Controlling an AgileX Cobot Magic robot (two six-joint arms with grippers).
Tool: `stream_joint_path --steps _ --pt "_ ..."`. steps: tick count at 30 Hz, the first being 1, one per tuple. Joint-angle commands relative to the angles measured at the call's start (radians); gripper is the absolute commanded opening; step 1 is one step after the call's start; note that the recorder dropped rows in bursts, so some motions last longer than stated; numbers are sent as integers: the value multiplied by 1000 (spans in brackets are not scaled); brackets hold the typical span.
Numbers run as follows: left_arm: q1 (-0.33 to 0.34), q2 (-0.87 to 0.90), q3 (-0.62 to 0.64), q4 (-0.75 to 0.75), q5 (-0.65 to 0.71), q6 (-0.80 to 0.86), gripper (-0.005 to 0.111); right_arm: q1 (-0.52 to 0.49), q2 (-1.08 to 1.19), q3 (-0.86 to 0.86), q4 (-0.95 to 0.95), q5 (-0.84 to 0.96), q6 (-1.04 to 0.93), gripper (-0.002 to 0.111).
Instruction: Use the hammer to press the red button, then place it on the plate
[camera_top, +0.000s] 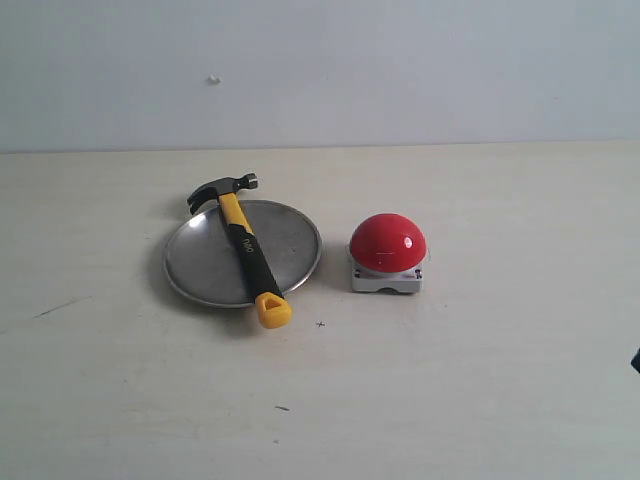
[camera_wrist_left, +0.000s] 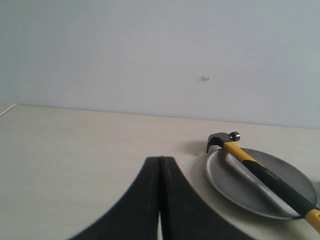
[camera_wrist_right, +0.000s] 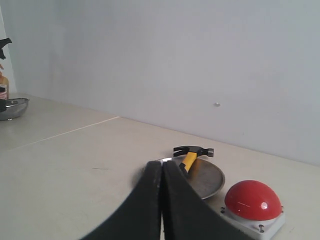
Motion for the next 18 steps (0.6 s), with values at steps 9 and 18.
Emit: stream_joint_path --steps 9,18 --pt "4 -4 3 4 -1 -9 0 -547 -7 4 -21 53 -12 0" --pt "4 -4 3 4 -1 -9 0 -679 -7 4 -19 53 -6 0"
